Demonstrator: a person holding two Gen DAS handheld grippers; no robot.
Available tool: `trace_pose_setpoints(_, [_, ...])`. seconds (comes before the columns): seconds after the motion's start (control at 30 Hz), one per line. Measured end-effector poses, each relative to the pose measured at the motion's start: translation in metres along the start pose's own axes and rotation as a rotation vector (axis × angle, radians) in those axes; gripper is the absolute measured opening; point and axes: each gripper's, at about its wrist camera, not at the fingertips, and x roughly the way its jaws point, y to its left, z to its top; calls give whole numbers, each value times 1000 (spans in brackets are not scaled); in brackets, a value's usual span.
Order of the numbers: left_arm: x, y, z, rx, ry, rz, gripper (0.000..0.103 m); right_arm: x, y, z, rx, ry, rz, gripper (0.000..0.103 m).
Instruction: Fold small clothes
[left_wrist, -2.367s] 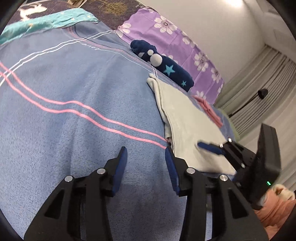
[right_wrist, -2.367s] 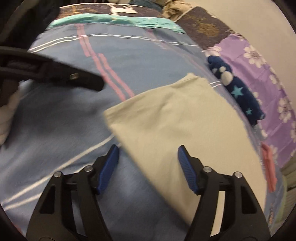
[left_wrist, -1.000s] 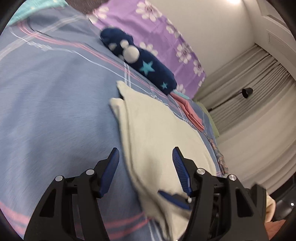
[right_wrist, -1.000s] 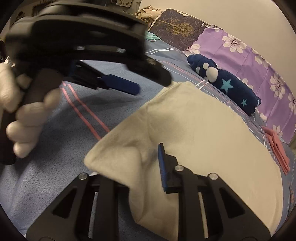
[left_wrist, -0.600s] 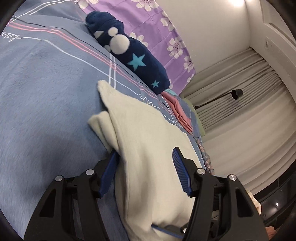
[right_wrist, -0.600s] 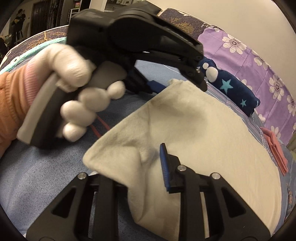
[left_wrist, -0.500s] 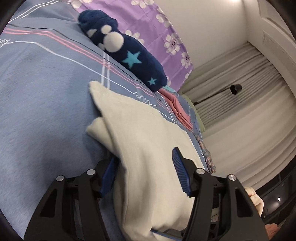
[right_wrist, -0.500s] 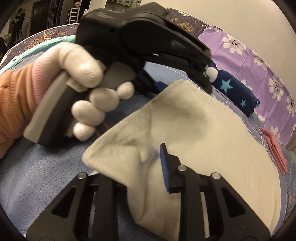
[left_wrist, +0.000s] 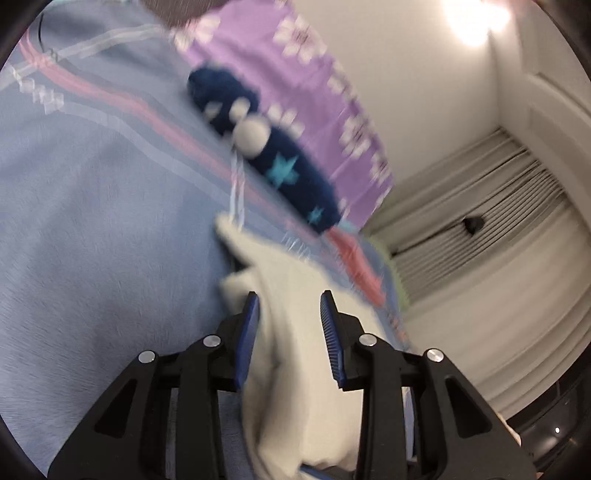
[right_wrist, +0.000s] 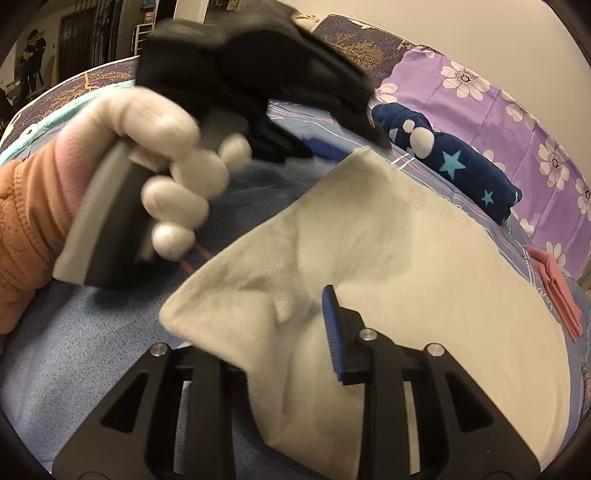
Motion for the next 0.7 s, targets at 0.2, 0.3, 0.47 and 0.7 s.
trace_pose_setpoints(0.2, [-19, -18, 4, 93, 14, 67, 37, 0, 1, 0, 3, -1, 3, 29])
trace_pose_setpoints(0.3, [-11, -7, -6, 82, 124, 109, 41, 0, 1, 0, 3, 0, 1, 29])
trace_pose_setpoints(0.47, [28, 11, -18, 7, 288, 1, 51, 0, 3, 0, -10, 2, -14, 29])
trace_pose_setpoints(0.7, [41, -11, 33, -33, 90, -101, 47, 0, 4, 0, -20, 1, -28, 29])
